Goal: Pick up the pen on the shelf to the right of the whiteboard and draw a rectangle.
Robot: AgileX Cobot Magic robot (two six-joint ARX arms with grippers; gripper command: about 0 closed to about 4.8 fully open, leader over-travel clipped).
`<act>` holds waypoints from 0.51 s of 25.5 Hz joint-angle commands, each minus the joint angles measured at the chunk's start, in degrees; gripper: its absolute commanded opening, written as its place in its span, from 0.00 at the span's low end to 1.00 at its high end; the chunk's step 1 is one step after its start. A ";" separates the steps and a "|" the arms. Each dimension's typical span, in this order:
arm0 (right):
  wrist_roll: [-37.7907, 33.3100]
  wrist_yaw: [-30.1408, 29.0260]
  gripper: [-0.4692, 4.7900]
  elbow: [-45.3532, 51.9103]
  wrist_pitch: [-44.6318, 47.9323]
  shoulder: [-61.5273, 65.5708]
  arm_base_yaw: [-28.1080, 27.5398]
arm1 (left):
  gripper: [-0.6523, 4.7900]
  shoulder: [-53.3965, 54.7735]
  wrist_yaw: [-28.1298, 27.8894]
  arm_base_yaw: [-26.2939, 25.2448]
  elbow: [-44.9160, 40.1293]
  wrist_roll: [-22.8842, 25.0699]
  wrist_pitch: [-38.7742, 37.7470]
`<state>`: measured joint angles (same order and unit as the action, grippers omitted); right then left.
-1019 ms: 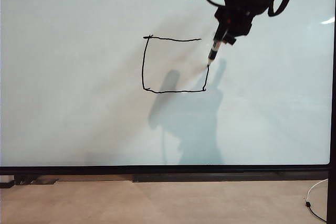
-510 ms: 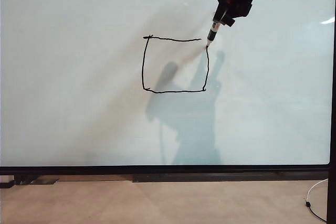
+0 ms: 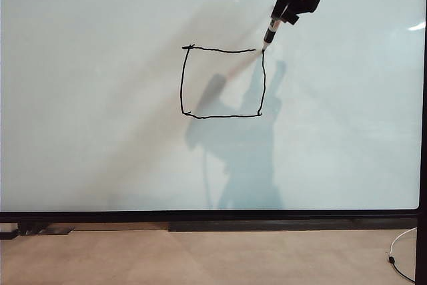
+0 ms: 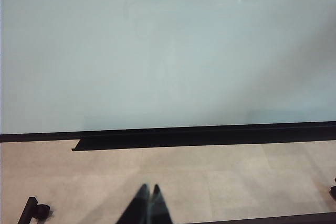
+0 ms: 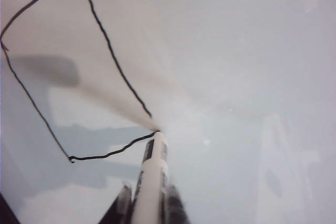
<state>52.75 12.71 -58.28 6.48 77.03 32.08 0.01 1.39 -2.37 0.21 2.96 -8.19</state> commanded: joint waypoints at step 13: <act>-0.83 2.40 0.07 -0.09 -3.72 -2.25 2.19 | 0.11 0.00 0.11 0.02 0.22 0.02 0.50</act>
<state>52.84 14.44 -58.41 4.56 75.68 33.52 0.01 1.39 -2.37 0.21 2.96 -8.19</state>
